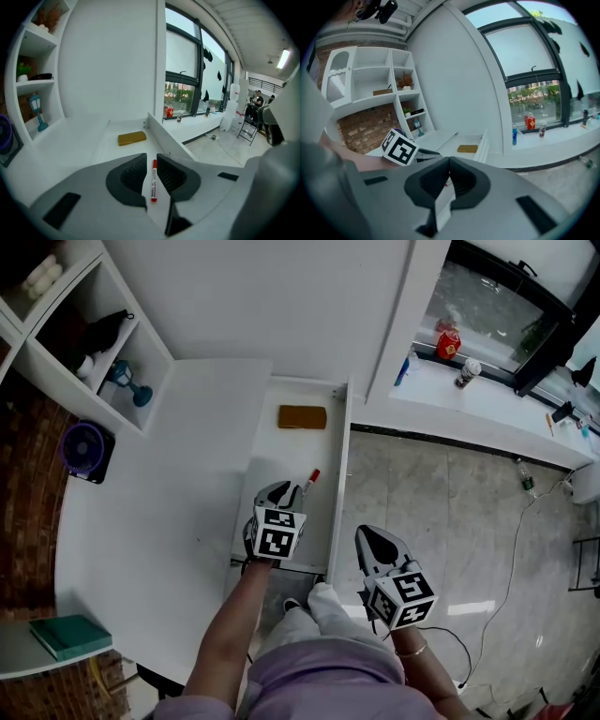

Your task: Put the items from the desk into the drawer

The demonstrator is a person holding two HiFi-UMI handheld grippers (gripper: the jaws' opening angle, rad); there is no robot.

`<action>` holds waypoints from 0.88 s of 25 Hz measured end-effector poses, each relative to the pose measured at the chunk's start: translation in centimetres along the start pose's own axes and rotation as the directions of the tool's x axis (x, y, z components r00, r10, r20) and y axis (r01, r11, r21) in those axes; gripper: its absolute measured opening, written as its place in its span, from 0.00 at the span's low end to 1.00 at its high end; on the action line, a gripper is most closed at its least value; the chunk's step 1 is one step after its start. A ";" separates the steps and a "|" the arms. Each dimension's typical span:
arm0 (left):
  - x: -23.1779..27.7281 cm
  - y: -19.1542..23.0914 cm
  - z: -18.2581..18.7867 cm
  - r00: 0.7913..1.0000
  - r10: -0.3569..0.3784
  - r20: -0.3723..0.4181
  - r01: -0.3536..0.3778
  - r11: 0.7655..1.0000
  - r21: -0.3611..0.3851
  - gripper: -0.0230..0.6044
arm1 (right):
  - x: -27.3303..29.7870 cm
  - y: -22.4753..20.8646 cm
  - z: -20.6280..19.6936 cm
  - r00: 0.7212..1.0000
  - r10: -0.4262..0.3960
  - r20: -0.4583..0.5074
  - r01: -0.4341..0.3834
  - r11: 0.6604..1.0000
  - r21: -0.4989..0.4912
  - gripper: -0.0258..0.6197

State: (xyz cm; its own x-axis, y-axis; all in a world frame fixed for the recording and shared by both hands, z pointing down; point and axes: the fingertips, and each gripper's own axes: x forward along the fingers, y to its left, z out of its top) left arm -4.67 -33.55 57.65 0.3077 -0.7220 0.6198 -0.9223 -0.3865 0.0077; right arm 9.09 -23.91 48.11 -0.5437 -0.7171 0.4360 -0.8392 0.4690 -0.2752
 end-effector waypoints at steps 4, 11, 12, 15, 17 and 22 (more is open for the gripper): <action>-2.7 0.0 1.0 0.999 0.016 0.044 -0.016 1.000 -0.003 0.11 | -0.4 0.4 0.6 1.000 0.005 0.021 -0.005 1.000 -0.014 0.05; -6.7 0.3 2.6 0.990 0.029 0.139 -0.023 0.999 -0.042 0.08 | -1.1 1.1 1.5 0.999 0.015 0.051 -0.013 0.999 -0.042 0.05; -7.2 0.4 2.8 0.988 0.030 0.152 -0.023 0.999 -0.048 0.07 | -1.1 1.2 1.6 0.998 0.015 0.054 -0.013 0.999 -0.044 0.05; -9.0 0.6 3.2 0.983 0.034 0.182 -0.022 0.997 -0.068 0.06 | -1.3 1.5 2.0 0.998 0.015 0.064 -0.011 0.999 -0.049 0.05; -10.1 0.7 3.2 0.980 0.035 0.197 -0.020 0.997 -0.077 0.05 | -1.4 1.7 2.2 0.997 0.016 0.069 -0.013 0.998 -0.054 0.05; -12.5 0.4 2.7 0.973 0.036 0.226 -0.015 0.996 -0.093 0.04 | -1.8 2.2 2.5 0.996 0.023 0.082 -0.018 0.998 -0.060 0.05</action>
State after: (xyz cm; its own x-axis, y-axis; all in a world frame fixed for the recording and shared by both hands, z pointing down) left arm -8.30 -26.22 47.78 0.3197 -0.8463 0.4261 -0.9445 -0.3208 0.0714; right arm 8.19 -22.88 44.56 -0.5616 -0.7462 0.3574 -0.8273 0.5121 -0.2308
